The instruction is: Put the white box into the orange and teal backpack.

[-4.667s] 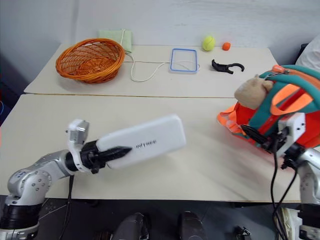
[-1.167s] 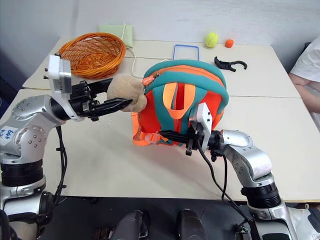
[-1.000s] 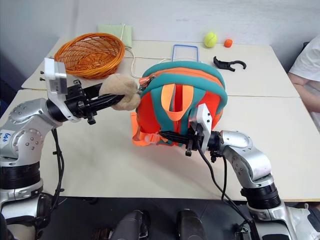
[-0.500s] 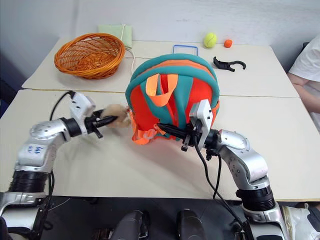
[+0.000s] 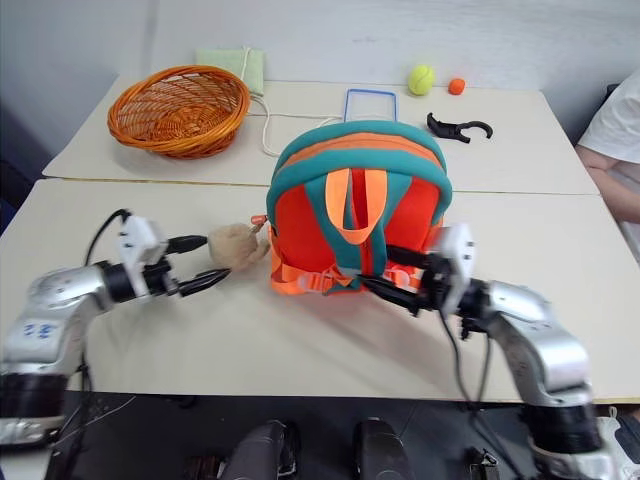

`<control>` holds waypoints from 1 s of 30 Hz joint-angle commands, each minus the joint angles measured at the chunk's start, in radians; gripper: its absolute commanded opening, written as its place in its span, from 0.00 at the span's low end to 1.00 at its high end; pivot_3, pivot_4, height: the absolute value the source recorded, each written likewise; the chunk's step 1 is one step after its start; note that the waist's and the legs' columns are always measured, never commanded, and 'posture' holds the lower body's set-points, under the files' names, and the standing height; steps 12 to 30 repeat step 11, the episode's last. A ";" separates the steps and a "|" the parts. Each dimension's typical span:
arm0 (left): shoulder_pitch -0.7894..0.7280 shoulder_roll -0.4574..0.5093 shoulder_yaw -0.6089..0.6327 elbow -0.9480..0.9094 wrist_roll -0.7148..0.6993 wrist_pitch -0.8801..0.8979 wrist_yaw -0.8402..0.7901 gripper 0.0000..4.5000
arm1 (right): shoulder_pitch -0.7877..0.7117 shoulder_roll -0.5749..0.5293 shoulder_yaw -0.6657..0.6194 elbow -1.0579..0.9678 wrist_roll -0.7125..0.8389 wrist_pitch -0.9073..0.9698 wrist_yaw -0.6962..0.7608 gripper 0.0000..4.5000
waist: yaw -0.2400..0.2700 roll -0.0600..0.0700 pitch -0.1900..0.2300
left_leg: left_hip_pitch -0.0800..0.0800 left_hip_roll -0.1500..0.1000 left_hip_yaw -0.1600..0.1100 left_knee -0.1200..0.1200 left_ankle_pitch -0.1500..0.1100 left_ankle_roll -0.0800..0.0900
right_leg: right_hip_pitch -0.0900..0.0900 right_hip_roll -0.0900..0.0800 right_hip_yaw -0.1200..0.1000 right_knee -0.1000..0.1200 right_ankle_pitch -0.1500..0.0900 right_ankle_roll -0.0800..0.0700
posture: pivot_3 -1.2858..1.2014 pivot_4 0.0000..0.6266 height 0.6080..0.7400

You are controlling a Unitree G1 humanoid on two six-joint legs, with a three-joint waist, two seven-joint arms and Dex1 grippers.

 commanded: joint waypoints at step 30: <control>0.312 0.006 0.241 -0.011 -0.014 -0.204 -0.040 1.00 | 0.057 -0.173 -0.174 0.659 -0.287 -0.657 0.198 1.00 | -0.001 0.001 0.000 | 0.018 -0.001 0.000 -0.001 -0.009 0.009 | 0.019 -0.003 0.000 -0.008 -0.001 -0.001 | 0.52 0.24 1.00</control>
